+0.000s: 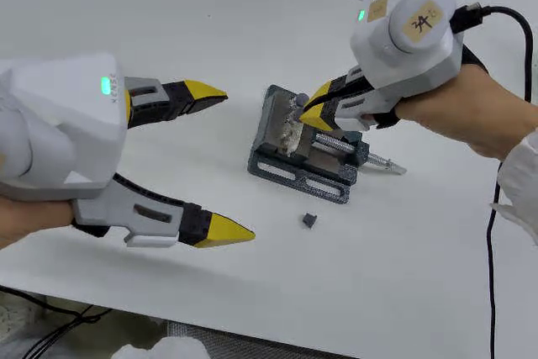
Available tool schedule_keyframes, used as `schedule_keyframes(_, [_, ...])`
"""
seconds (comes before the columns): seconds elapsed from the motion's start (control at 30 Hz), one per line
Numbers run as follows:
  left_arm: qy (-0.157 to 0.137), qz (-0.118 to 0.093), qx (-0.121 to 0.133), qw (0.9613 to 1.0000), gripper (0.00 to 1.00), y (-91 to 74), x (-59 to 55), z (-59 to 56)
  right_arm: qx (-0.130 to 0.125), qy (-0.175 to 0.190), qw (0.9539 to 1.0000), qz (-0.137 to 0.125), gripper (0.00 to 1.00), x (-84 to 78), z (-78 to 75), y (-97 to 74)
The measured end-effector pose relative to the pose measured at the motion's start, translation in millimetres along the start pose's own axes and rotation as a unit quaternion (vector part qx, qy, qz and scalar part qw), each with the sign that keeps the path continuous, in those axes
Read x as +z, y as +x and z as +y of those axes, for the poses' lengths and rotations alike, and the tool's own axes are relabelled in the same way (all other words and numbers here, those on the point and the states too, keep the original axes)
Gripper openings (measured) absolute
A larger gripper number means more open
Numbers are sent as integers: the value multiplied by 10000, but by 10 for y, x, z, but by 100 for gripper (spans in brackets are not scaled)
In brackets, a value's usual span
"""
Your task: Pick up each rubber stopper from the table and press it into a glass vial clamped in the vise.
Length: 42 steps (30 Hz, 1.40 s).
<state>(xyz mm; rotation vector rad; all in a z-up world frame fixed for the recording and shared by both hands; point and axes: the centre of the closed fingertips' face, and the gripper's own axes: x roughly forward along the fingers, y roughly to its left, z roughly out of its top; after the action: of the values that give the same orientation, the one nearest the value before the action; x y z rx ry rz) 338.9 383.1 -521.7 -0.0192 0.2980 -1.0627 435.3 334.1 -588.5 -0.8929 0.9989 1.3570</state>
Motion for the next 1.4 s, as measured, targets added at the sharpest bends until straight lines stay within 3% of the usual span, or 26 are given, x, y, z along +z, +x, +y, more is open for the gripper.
schedule_keyframes(0.6, [-26, -49, 14, 10000, 82, 10, 7, 23, -141, -346, 9991, 193, 1, 10, -27, 15])
schedule_keyframes(1.07, [-19, -83, 47, 10000, 81, 4, 22, 40, -8, -458, 9976, 509, 0, 5, -23, 45])
schedule_keyframes(1.4, [-6, -113, 92, 9999, 81, 9, 48, 67, 76, -438, 9974, 563, 0, -32, -30, 64])
